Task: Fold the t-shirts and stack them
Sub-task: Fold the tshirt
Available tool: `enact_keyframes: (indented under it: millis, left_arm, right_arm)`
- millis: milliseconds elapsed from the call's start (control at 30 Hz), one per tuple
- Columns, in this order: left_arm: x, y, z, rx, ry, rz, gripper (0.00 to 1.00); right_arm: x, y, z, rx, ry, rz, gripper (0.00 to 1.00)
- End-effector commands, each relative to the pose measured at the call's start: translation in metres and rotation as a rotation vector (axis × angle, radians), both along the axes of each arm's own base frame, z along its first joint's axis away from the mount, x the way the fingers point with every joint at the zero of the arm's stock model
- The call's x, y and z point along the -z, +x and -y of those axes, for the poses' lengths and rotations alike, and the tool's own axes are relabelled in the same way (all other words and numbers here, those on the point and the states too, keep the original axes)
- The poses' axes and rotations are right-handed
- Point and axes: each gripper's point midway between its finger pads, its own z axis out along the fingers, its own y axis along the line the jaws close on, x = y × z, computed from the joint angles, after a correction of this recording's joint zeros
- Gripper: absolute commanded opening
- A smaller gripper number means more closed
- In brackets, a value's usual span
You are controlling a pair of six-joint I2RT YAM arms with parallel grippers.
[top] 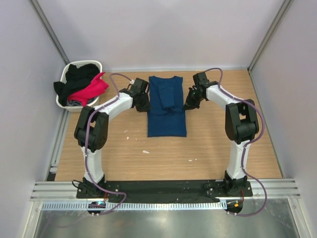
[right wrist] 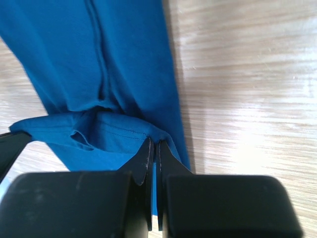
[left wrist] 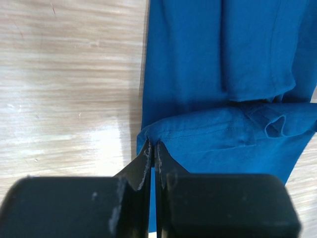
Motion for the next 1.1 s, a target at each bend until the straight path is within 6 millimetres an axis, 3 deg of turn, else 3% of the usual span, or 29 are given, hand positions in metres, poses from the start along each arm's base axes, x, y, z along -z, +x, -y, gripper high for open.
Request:
enact_keyframes:
  millis: [0,200,233,300,333,367,433,467,500,567,600,633,667,700,733,767,800,833,867,900,933,967,1000,1067]
  left_arm:
    - [-0.014,0.021,-0.001,-0.005,0.011,0.073,0.00]
    - [-0.008,0.024,0.001,0.007,0.015,0.064,0.00]
    - [-0.005,0.024,0.001,0.008,0.019,0.058,0.00]
    - [-0.002,0.026,-0.001,0.006,0.027,0.056,0.02]
    - [-0.006,0.031,0.000,0.003,0.019,0.061,0.10]
    - [-0.007,0.027,-0.001,0.006,0.020,0.040,0.28]
    - [-0.022,0.032,-0.003,0.003,0.007,0.058,0.49]
    - [-0.029,0.030,-0.004,0.004,0.010,0.060,0.67]
    - [-0.048,0.030,-0.005,0.002,-0.001,0.097,0.71]
    - [-0.062,0.024,-0.007,-0.005,-0.015,0.111,0.78]
    - [-0.085,0.018,-0.007,-0.003,-0.041,0.149,0.79]
    - [-0.093,0.013,-0.006,-0.008,-0.055,0.160,0.80]
    - [-0.091,0.005,-0.007,-0.023,-0.074,0.156,0.84]
    - [-0.109,-0.003,-0.005,-0.025,-0.105,0.194,0.87]
    - [-0.110,-0.010,-0.003,-0.031,-0.126,0.199,0.94]
    - [-0.116,-0.014,0.007,-0.026,-0.199,0.208,1.00]
    - [-0.100,-0.028,0.010,-0.022,-0.217,0.174,1.00]
    - [-0.108,-0.033,0.011,-0.025,-0.252,0.198,1.00]
    - [-0.110,-0.032,0.016,-0.035,-0.291,0.226,1.00]
    - [-0.090,-0.044,0.014,-0.086,-0.313,0.171,1.00]
    - [-0.092,-0.046,0.013,-0.102,-0.340,0.179,1.00]
    - [-0.091,-0.046,0.014,-0.121,-0.364,0.189,1.00]
    - [-0.082,-0.051,0.010,-0.147,-0.359,0.175,1.00]
    - [-0.084,-0.056,0.005,-0.148,-0.344,0.194,1.00]
  right_arm:
    - [-0.023,0.025,-0.004,0.003,0.020,0.093,0.01]
    - [-0.015,0.025,-0.001,0.007,0.003,0.074,0.01]
    - [-0.011,0.025,-0.001,0.006,0.001,0.067,0.04]
    - [-0.006,0.025,-0.001,0.003,0.001,0.050,0.20]
    - [-0.011,0.029,-0.003,0.001,0.005,0.062,0.28]
    - [-0.013,0.027,-0.001,-0.002,-0.006,0.047,0.41]
    - [-0.029,0.036,0.001,0.012,-0.021,0.088,0.49]
    - [-0.037,0.038,0.001,0.017,-0.022,0.112,0.54]
    - [-0.055,0.040,0.002,0.025,-0.017,0.153,0.62]
    - [-0.071,0.040,0.004,0.029,-0.016,0.198,0.66]
    - [-0.078,0.038,0.002,0.024,-0.010,0.212,0.69]
    - [-0.089,0.031,0.002,0.017,-0.004,0.234,0.73]
    - [-0.094,0.027,-0.003,0.003,0.012,0.247,0.78]
    - [-0.099,0.020,-0.012,-0.018,0.026,0.258,0.82]
    - [-0.097,0.008,-0.018,-0.032,0.043,0.250,0.95]
    - [-0.099,0.006,-0.026,-0.046,0.067,0.267,1.00]
    - [-0.096,0.000,-0.032,-0.053,0.078,0.265,1.00]
    - [-0.082,-0.014,-0.041,-0.065,0.082,0.236,1.00]
    - [-0.087,-0.012,-0.048,-0.035,0.125,0.259,1.00]
    - [-0.070,-0.023,-0.050,-0.009,0.142,0.216,1.00]
    - [-0.066,-0.025,-0.052,0.015,0.167,0.214,1.00]
    - [-0.075,-0.018,-0.060,0.067,0.231,0.251,1.00]
    - [-0.063,-0.022,-0.058,0.090,0.230,0.246,1.00]
    - [-0.061,-0.017,-0.068,0.074,0.239,0.284,1.00]
